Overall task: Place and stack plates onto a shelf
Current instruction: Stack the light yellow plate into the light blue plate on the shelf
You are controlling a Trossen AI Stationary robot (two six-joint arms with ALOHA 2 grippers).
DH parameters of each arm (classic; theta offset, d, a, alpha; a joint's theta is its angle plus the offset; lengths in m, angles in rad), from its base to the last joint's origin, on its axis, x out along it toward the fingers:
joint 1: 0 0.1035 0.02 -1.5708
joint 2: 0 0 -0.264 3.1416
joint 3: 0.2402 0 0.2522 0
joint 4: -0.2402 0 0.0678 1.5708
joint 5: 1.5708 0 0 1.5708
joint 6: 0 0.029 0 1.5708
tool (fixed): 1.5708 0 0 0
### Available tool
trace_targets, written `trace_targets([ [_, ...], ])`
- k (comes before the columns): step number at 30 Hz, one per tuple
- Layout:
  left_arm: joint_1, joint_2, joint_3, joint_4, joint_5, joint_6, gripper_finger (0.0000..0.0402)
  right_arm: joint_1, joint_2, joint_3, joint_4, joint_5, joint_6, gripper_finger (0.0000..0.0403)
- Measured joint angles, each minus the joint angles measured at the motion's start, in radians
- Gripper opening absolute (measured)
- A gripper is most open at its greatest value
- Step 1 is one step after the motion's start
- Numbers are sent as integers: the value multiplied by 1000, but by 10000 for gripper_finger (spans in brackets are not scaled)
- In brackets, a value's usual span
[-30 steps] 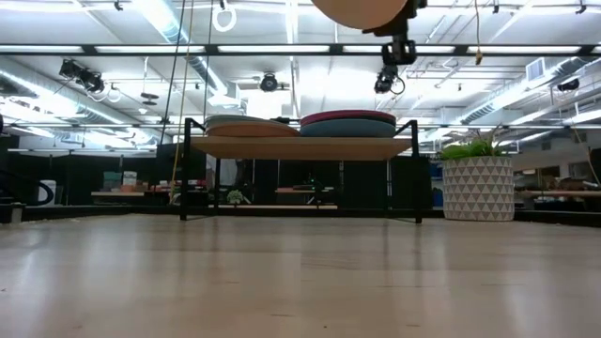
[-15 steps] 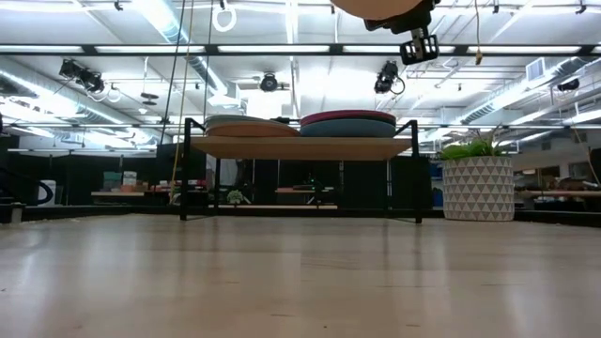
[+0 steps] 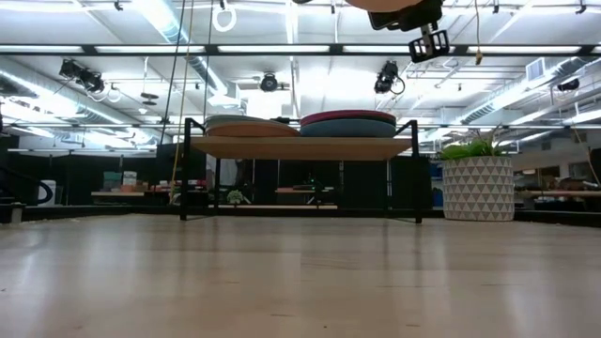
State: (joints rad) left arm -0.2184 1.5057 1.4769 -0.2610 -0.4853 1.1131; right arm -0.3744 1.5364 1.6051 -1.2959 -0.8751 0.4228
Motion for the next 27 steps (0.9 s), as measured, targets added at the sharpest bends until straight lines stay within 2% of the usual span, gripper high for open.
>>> trace_targets([
  [4, 0, 1, -2, -17, 45, -6, 108, -3, -1, 0, -6, 1, 4, 43],
  [8, -1, 1, -2, -54, 78, -12, 84, -10, -1, 0, 0, -6, 1, 61],
  [17, 5, -9, -1, -73, 23, -53, 82, -146, 0, 46, 67, -37, 46, 107],
  [24, 27, -43, 1, -124, 7, -127, 82, -287, -1, 193, 189, 26, 98, 110],
  [27, 50, -60, 1, -153, -29, -170, 82, -341, -1, 250, 216, 89, 101, 110],
])
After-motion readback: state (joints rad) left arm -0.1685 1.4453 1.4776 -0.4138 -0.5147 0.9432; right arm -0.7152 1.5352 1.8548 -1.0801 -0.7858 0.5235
